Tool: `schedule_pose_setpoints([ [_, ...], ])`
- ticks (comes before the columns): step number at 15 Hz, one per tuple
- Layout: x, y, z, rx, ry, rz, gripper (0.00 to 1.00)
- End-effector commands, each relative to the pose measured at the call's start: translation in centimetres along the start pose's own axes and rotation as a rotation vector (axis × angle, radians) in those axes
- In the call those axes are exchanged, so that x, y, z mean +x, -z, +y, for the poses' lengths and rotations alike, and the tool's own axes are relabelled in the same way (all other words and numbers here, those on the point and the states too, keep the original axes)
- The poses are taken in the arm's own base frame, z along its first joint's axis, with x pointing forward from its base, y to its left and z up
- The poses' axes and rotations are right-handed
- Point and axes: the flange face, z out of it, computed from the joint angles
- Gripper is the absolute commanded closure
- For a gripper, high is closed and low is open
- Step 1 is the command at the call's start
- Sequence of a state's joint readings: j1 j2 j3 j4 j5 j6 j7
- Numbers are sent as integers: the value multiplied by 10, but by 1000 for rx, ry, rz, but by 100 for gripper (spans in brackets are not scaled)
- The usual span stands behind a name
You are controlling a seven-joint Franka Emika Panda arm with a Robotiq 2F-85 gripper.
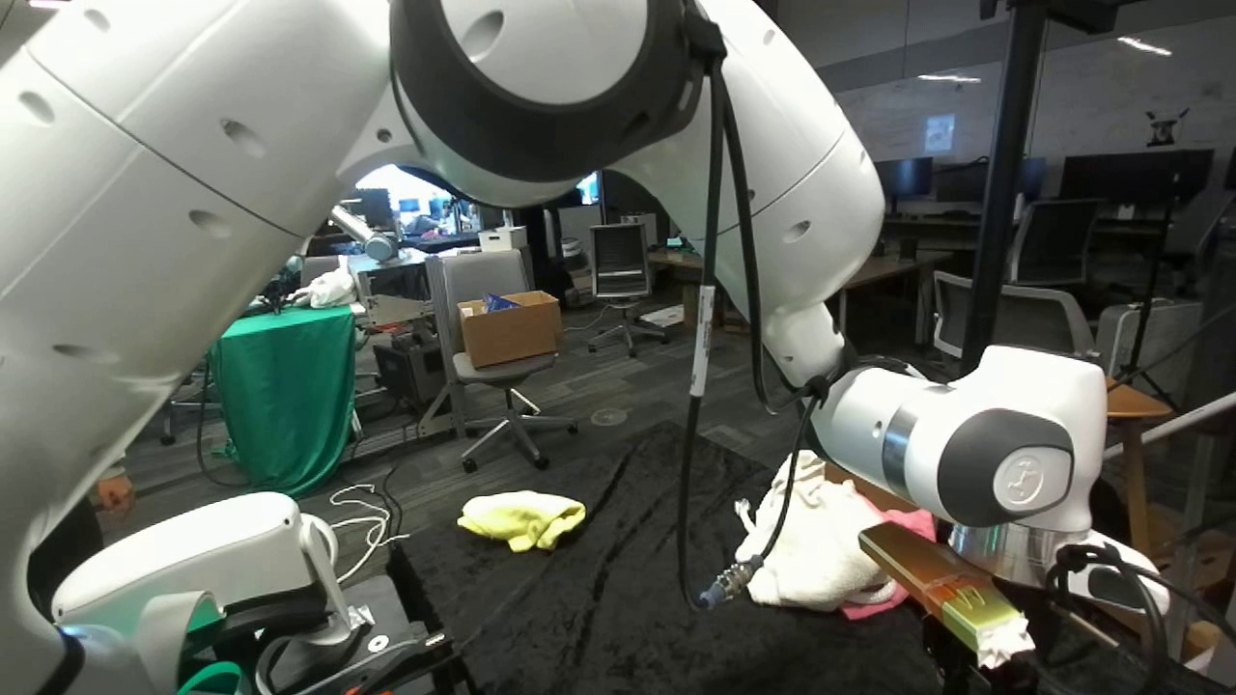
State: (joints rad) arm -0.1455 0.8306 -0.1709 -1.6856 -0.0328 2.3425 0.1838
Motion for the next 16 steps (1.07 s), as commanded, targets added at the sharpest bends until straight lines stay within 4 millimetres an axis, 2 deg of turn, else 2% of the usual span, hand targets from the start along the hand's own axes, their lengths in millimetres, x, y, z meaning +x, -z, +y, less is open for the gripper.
schedule_pose_setpoints([
  [1, 7, 1, 0, -11, -23, 1, 65],
  [5, 7, 2, 1, -10, -30, 4, 93],
  [8, 8, 3, 1, -9, -35, 5, 98],
  [9, 7, 4, 0, -6, -32, 3, 95],
  [11, 4, 9, -1, 2, -17, 1, 97],
  [14, -6, 30, -9, 25, 37, 15, 95],
  [16, -17, 49, -21, 29, 109, 40, 95],
])
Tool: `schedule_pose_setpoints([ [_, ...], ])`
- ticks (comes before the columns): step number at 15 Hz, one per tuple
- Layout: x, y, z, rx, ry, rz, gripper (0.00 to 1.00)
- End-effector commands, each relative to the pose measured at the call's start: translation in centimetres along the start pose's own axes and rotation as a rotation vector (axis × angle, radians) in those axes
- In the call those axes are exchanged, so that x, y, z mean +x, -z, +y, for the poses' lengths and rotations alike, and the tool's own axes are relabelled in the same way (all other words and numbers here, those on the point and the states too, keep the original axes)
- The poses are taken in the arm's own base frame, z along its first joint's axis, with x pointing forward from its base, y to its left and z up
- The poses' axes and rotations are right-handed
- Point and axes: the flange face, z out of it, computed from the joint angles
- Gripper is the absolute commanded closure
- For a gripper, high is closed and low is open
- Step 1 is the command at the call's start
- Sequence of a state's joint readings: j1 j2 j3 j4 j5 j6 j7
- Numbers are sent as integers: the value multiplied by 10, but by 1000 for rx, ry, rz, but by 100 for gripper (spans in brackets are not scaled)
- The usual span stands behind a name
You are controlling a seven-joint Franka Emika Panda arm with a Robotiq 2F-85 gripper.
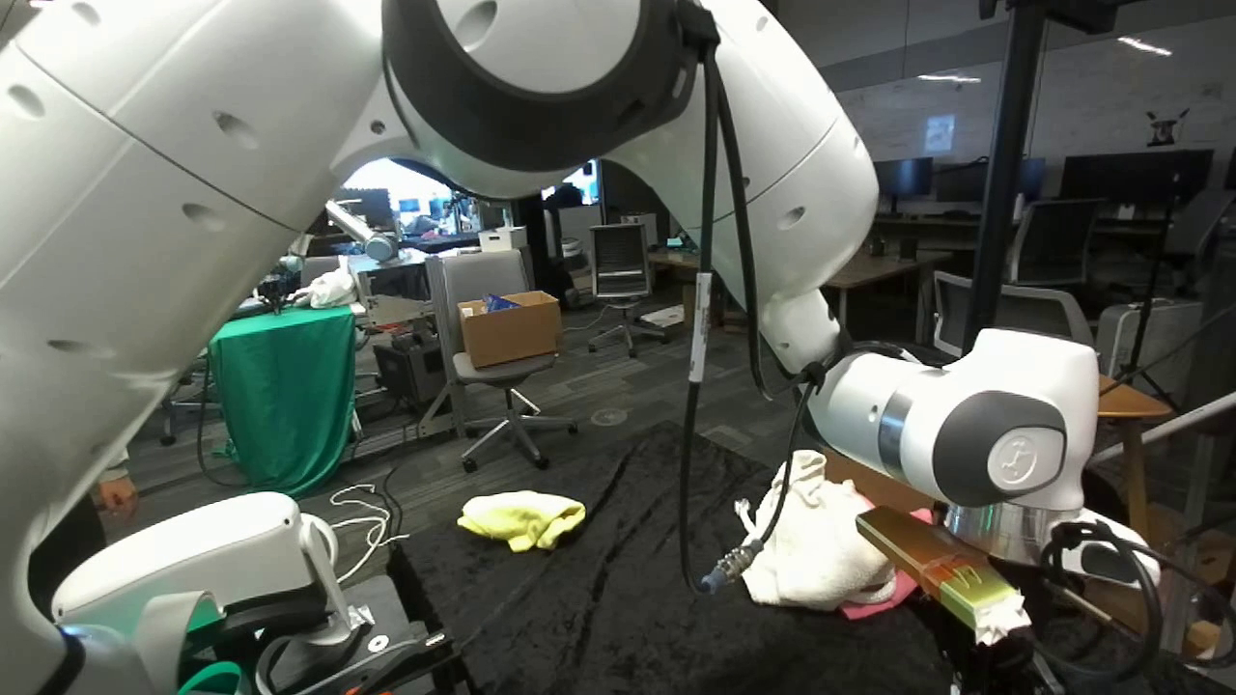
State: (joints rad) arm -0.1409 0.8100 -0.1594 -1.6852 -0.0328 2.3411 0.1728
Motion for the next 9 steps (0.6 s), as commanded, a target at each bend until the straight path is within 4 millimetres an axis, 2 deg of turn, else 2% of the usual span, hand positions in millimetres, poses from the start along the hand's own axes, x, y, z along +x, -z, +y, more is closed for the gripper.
schedule_pose_setpoints([
  [1, -22, 45, -22, 21, 134, 37, 95],
  [5, -48, 86, -64, 16, 309, 93, 95],
  [9, -73, 122, -116, -5, 473, 171, 95],
])
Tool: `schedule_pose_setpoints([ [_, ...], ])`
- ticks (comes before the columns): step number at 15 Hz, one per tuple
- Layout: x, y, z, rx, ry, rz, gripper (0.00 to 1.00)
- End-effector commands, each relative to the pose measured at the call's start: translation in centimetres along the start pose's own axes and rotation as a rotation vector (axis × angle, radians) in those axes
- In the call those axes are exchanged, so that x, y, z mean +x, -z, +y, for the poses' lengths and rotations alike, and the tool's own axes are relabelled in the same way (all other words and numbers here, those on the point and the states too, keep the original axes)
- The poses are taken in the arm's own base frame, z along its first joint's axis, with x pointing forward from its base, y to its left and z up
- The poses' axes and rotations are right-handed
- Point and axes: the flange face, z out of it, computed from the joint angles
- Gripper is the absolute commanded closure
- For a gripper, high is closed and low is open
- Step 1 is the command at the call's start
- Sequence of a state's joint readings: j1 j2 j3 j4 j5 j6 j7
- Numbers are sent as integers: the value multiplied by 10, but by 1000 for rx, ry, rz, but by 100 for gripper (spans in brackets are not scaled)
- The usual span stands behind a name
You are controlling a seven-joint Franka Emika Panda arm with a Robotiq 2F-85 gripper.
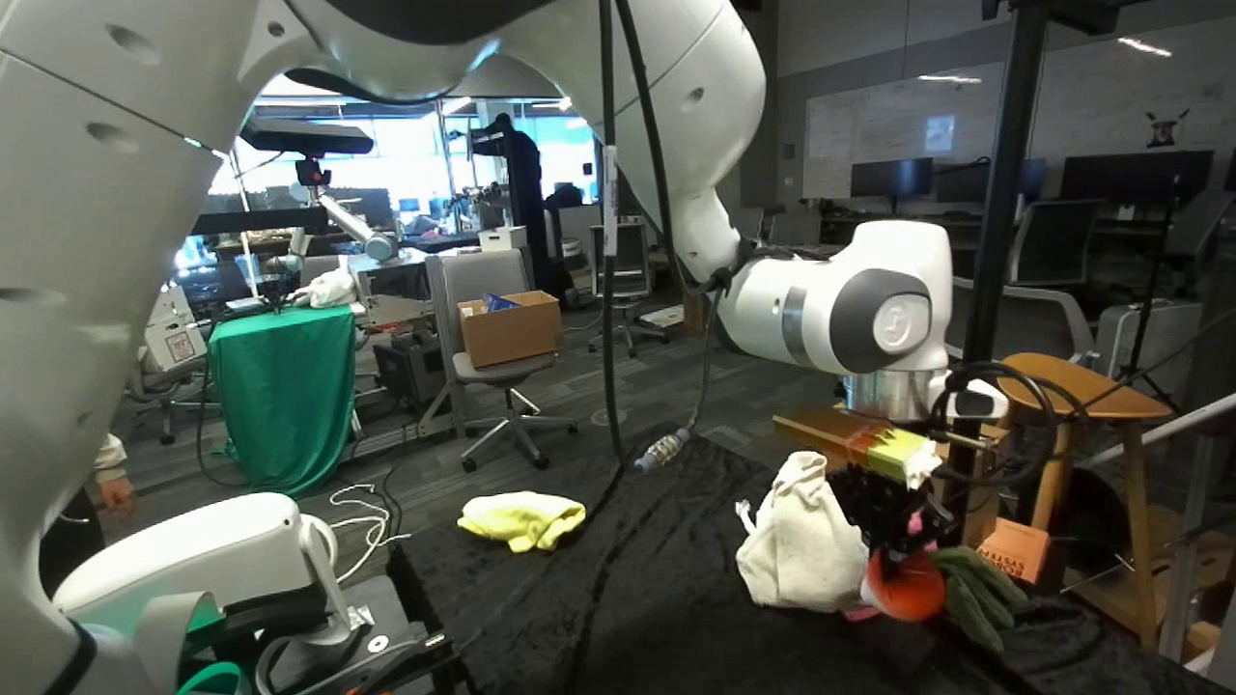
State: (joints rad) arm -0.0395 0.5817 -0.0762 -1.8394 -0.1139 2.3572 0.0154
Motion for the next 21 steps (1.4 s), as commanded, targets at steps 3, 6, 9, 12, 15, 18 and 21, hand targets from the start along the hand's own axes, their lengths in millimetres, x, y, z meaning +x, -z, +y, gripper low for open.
schedule_pose_setpoints([
  [3, -9, 41, -65, -2, 187, 108, 95],
  [6, -5, 45, -94, 6, 233, 156, 95],
  [9, -1, 43, -116, 15, 269, 181, 95],
  [12, 4, 32, -128, 15, 282, 176, 95],
  [15, 7, 13, -134, 7, 277, 166, 96],
  [18, 12, -6, -139, 20, 249, 173, 96],
  [21, 19, -28, -141, 26, 227, 159, 96],
])
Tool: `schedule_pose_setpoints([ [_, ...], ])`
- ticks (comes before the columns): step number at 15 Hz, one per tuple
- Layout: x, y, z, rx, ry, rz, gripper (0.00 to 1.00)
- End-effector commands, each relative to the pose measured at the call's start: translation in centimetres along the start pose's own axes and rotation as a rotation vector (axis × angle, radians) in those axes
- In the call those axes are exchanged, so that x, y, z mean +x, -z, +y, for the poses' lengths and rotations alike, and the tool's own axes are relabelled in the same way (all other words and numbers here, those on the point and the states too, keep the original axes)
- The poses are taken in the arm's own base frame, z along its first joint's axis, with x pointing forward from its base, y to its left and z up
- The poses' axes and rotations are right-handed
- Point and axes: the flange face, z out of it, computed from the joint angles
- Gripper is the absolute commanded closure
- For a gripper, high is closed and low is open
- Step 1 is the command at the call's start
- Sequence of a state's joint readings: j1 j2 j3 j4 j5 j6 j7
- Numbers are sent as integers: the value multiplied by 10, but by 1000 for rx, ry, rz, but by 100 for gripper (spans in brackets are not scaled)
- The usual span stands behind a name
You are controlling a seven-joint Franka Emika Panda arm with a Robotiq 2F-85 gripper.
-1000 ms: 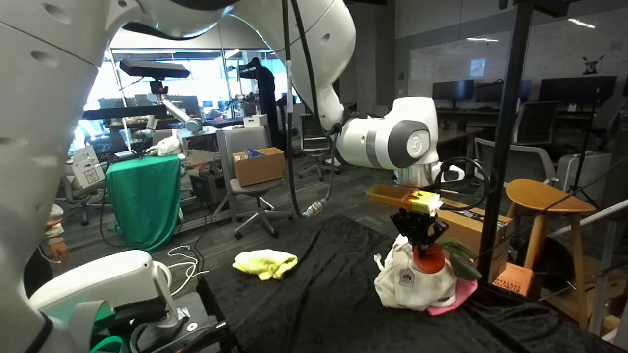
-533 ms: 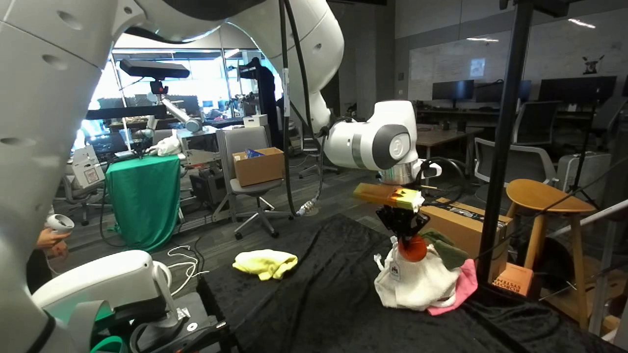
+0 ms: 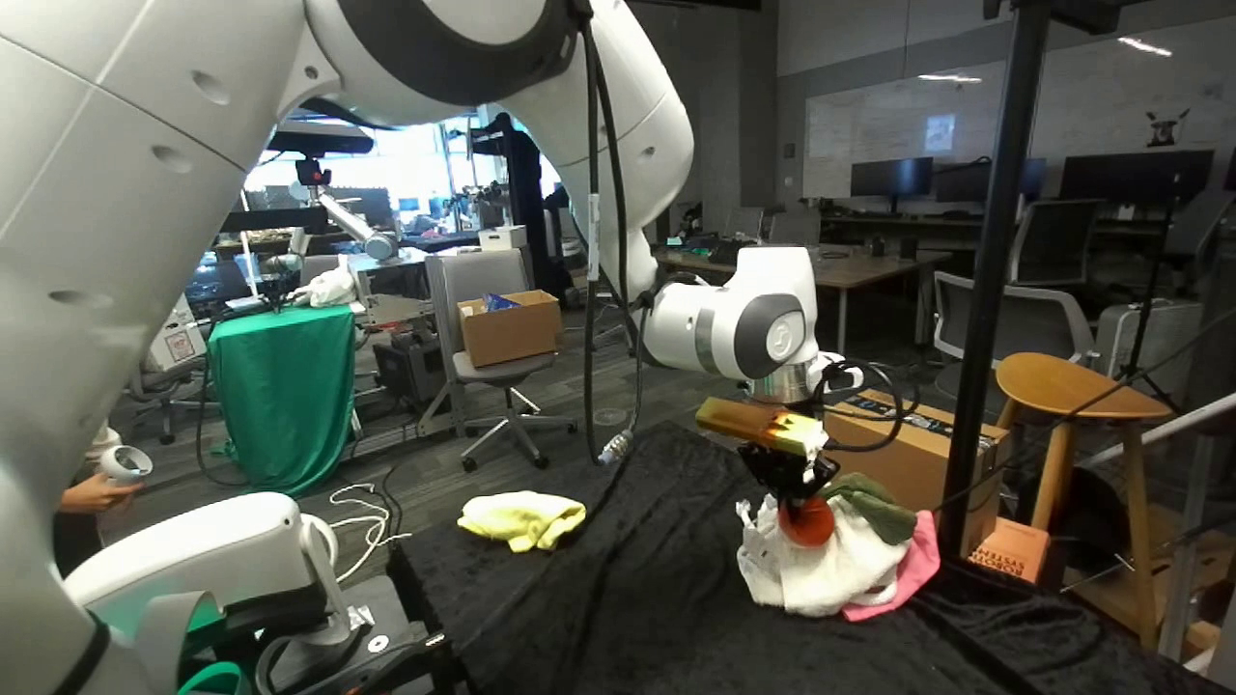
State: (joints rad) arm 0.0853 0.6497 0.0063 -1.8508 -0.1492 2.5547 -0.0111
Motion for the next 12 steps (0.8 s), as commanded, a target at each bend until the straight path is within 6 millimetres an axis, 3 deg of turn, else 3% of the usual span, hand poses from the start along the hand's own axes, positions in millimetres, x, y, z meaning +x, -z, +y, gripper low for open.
schedule_pose_setpoints([
  [1, 14, -21, -1, -8, -32, 11, 96],
  [5, 16, -38, -1, -7, -47, -6, 96],
  [12, 16, -27, 2, -14, -48, 5, 97],
])
